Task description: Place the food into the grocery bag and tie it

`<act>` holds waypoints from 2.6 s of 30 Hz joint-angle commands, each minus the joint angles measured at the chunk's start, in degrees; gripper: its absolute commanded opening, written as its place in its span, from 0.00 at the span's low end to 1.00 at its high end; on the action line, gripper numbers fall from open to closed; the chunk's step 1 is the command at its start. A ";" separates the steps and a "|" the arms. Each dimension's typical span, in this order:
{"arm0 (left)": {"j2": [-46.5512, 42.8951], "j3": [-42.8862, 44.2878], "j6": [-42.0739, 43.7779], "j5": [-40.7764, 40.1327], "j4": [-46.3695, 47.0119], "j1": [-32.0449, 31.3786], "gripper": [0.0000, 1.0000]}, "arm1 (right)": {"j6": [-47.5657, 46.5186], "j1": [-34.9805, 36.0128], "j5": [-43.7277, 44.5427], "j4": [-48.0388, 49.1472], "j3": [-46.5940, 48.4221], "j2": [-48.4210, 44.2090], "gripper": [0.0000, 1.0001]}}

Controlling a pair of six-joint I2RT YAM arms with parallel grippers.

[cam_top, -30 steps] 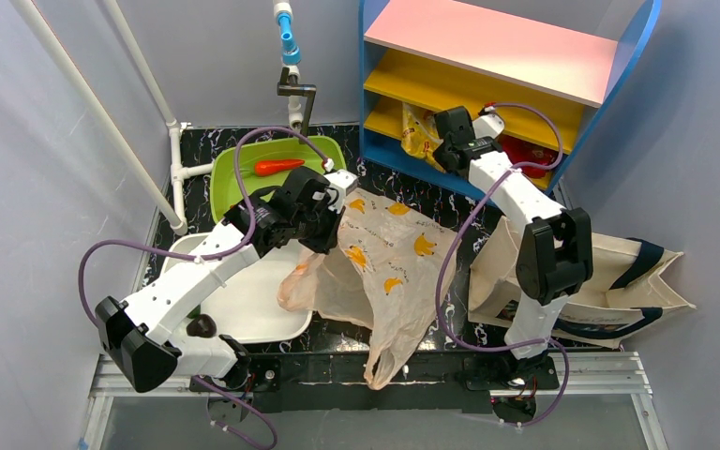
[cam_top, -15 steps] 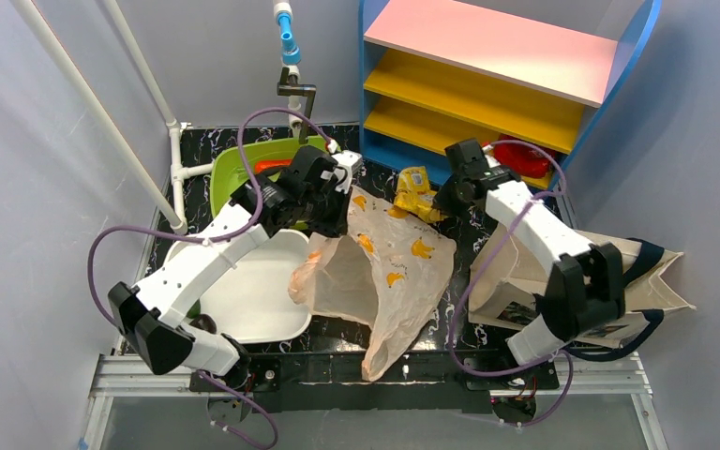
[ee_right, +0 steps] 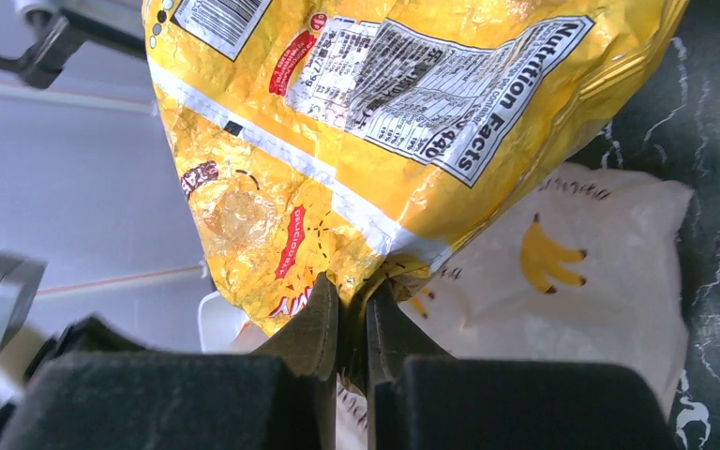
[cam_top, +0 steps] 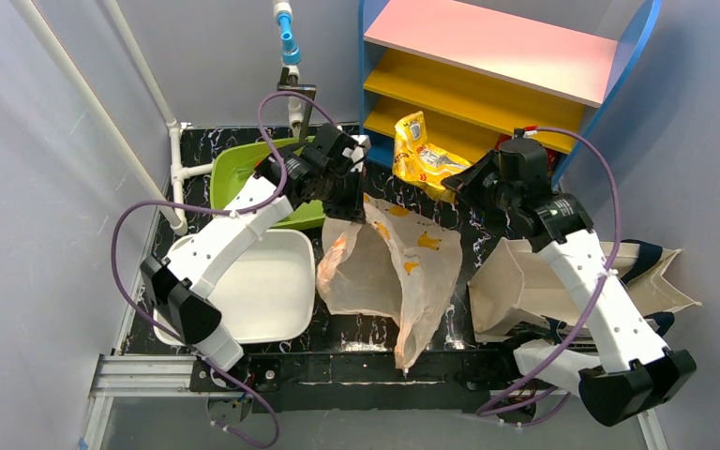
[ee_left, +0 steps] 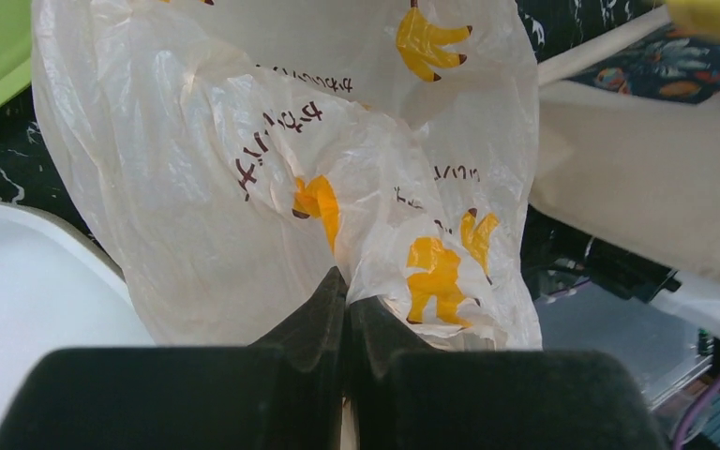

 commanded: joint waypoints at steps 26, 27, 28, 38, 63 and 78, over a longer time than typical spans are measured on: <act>16.25 18.91 -18.36 11.06 -1.17 7.77 0.00 | 9.15 -0.09 -49.31 25.64 -10.48 -15.77 0.01; 16.19 18.94 -18.38 11.25 -0.98 7.78 0.00 | 9.39 -0.03 -50.11 24.36 -10.92 -15.92 0.01; 16.18 19.20 -18.42 11.38 -0.90 7.79 0.00 | 9.68 0.00 -50.24 23.59 -11.53 -16.20 0.01; 15.07 19.56 -16.65 13.17 -1.21 7.94 0.00 | 9.18 0.00 -41.89 11.51 -18.08 -20.14 0.01; 7.90 14.67 -10.75 16.51 -2.70 9.19 0.00 | 3.39 -0.96 -20.87 -7.96 -16.63 -18.39 0.01; 7.19 14.53 -9.86 15.28 -3.96 9.45 0.00 | 7.09 -1.14 -3.50 -19.52 -10.53 -18.57 0.01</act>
